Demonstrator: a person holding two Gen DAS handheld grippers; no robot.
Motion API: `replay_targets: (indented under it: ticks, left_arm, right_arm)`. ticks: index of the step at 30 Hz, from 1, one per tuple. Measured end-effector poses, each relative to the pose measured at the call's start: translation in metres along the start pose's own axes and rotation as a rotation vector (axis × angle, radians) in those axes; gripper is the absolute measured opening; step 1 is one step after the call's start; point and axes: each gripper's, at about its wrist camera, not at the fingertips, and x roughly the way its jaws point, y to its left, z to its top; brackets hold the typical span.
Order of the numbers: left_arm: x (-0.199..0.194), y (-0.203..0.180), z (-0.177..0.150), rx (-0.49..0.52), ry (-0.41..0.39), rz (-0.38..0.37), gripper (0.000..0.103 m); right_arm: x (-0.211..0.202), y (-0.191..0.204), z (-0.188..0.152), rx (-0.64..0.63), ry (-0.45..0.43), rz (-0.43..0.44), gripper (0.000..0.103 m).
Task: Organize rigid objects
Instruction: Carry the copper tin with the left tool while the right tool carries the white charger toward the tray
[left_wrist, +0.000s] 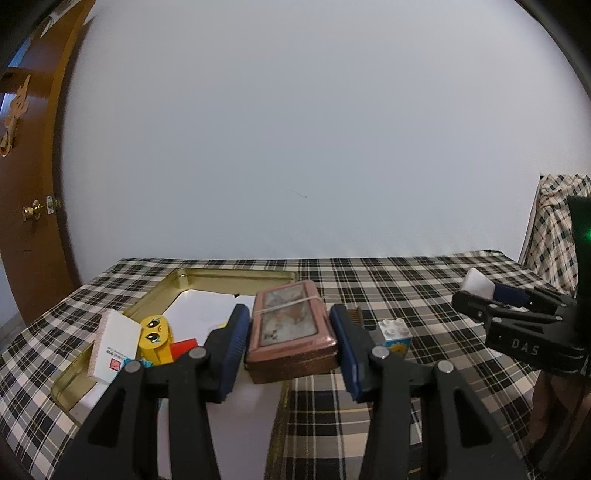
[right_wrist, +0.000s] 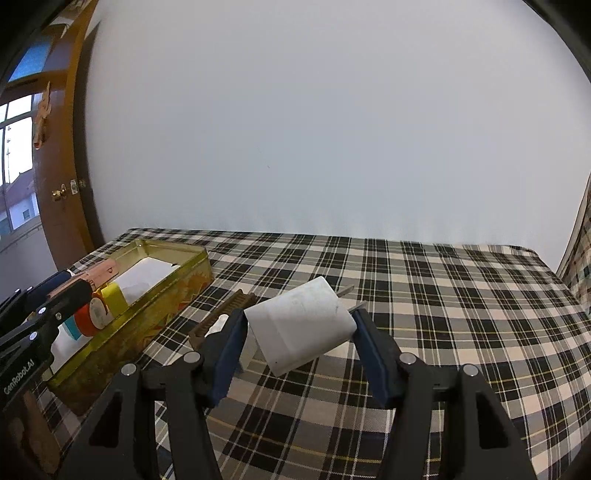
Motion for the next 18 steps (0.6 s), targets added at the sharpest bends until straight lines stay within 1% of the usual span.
replay_targets:
  ticks: [18]
  left_arm:
    - [-0.0044, 0.0071, -0.0002, -0.021, -0.005, 0.012, 0.045]
  right_arm:
    - [-0.0089, 0.0092, -0.0023, -0.028, -0.043, 0.022, 0.061]
